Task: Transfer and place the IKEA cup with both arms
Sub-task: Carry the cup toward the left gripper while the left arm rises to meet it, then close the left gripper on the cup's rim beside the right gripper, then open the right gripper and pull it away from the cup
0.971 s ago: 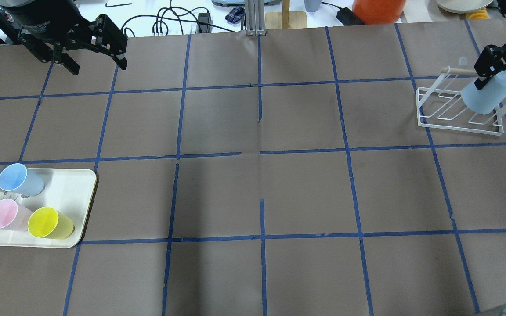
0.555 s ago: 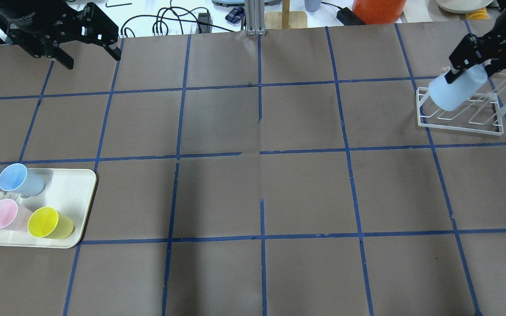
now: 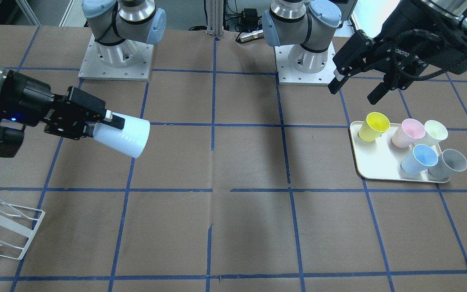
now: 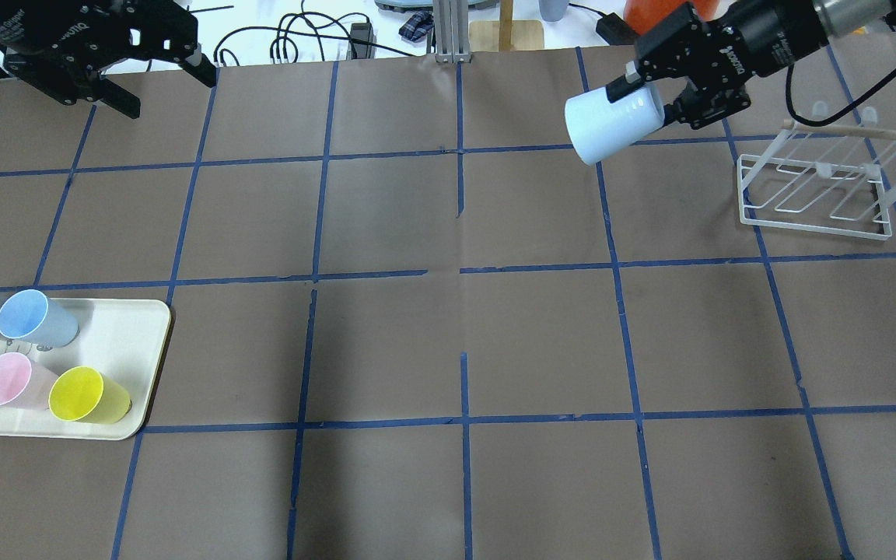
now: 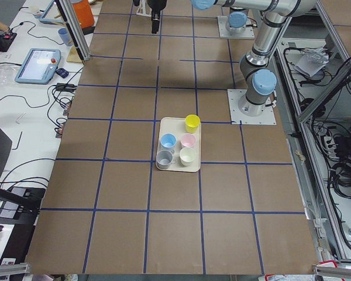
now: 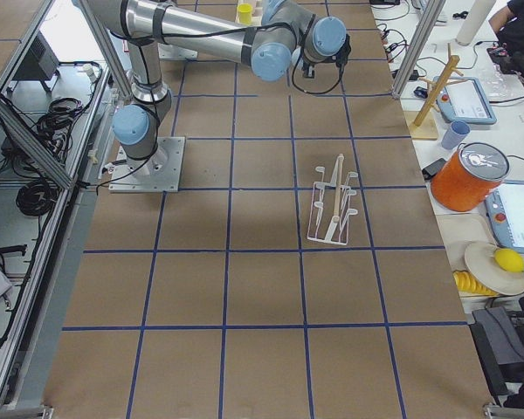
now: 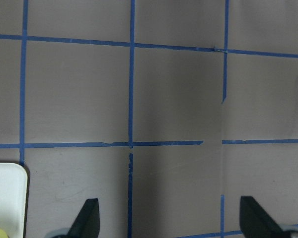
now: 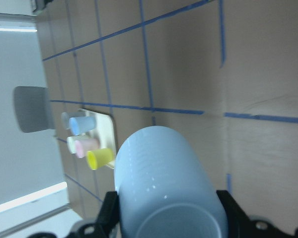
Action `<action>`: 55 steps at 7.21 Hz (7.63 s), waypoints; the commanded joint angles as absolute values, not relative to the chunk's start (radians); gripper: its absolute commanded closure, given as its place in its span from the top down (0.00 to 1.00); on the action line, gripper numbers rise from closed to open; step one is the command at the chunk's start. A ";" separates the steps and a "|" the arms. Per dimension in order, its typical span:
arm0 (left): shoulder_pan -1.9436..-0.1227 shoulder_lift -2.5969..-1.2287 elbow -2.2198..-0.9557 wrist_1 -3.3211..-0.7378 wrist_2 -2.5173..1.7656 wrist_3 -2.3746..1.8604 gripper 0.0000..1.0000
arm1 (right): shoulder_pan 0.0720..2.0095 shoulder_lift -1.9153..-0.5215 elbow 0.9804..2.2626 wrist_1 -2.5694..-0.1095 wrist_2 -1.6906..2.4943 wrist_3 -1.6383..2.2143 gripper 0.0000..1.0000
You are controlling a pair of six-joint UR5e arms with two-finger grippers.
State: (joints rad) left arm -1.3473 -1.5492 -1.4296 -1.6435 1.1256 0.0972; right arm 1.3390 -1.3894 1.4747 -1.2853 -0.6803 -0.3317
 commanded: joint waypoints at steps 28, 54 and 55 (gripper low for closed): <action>-1.447 -1.445 -1.971 -0.589 0.405 0.094 1.00 | 1.571 -1.385 1.577 -1.000 0.020 -0.066 0.24; -1.436 -1.373 -1.942 -0.677 0.660 0.061 0.00 | 1.406 -1.399 1.560 -1.016 -0.192 0.103 1.00; -1.427 -1.370 -1.937 -0.727 0.726 0.064 0.00 | 1.385 -1.407 1.560 -1.019 -0.278 0.121 1.00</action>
State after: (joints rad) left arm -1.4349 -1.3764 -1.9422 -0.6638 0.6511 0.0607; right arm 1.4308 -1.3990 1.5613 -1.0166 -0.1696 0.1058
